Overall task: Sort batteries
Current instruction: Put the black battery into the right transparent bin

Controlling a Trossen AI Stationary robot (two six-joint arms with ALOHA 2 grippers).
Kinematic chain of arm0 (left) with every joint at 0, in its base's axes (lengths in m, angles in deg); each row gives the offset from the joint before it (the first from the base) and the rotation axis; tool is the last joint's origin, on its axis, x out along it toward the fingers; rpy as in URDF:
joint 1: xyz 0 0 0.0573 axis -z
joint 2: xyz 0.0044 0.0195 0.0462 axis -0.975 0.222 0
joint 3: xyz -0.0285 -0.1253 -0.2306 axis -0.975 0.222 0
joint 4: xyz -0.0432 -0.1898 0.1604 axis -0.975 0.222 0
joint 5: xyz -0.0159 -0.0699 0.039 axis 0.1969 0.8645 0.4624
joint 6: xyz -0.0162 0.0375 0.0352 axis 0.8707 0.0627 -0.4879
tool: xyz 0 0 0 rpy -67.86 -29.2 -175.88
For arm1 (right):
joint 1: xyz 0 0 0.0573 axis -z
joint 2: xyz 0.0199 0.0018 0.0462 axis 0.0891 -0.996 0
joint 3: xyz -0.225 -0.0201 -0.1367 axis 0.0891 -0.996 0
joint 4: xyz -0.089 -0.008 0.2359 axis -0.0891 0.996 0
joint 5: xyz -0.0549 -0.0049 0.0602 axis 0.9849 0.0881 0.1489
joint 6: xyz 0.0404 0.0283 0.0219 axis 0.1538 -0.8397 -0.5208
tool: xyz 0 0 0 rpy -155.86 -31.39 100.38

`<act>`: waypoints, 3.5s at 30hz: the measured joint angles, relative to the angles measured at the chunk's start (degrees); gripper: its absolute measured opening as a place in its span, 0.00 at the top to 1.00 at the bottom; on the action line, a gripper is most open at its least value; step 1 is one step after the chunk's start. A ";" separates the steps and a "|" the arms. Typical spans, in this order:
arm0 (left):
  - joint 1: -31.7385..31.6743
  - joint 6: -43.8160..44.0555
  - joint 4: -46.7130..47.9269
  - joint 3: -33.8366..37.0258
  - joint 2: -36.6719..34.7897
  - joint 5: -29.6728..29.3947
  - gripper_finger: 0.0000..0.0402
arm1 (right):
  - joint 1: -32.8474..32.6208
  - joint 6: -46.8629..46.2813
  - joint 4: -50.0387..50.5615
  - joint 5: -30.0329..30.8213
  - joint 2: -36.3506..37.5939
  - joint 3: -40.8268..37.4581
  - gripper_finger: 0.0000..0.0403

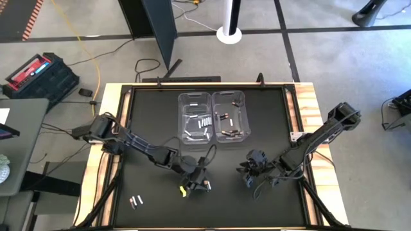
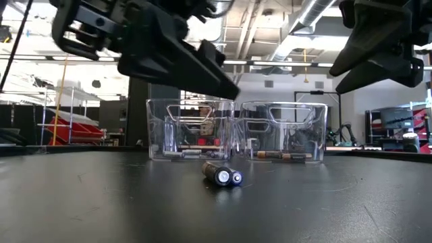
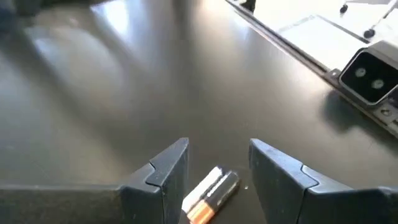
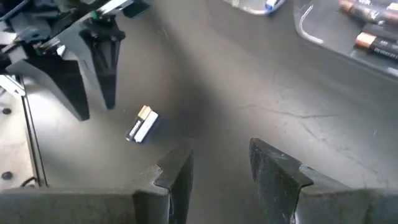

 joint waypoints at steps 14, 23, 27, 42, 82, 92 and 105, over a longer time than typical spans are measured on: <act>-0.42 -1.52 5.92 -0.21 1.67 1.33 0.60 | -1.88 0.12 1.32 -1.52 0.00 -0.02 0.57; -0.66 -1.03 6.96 -0.12 3.93 -1.82 0.60 | -1.84 0.12 1.22 -1.50 0.00 -0.02 0.57; -0.66 1.53 6.52 -0.23 4.75 -1.85 0.60 | -1.84 -0.47 1.00 -1.49 -0.02 -0.04 0.57; 0.32 7.88 9.92 -0.28 4.69 -0.73 0.60 | -1.84 -0.30 1.22 -1.48 0.00 -0.04 0.57; 0.37 -8.03 3.88 -0.39 4.51 -0.34 0.60 | -1.88 -0.34 1.16 -1.48 0.00 -0.02 0.57; -0.26 -8.00 6.83 -6.39 10.26 1.49 0.60 | -1.88 -0.36 1.25 -1.50 0.00 0.02 0.57; -0.79 -4.41 13.80 -8.60 10.90 2.47 0.60 | -1.90 0.14 1.49 -1.93 0.02 0.02 0.57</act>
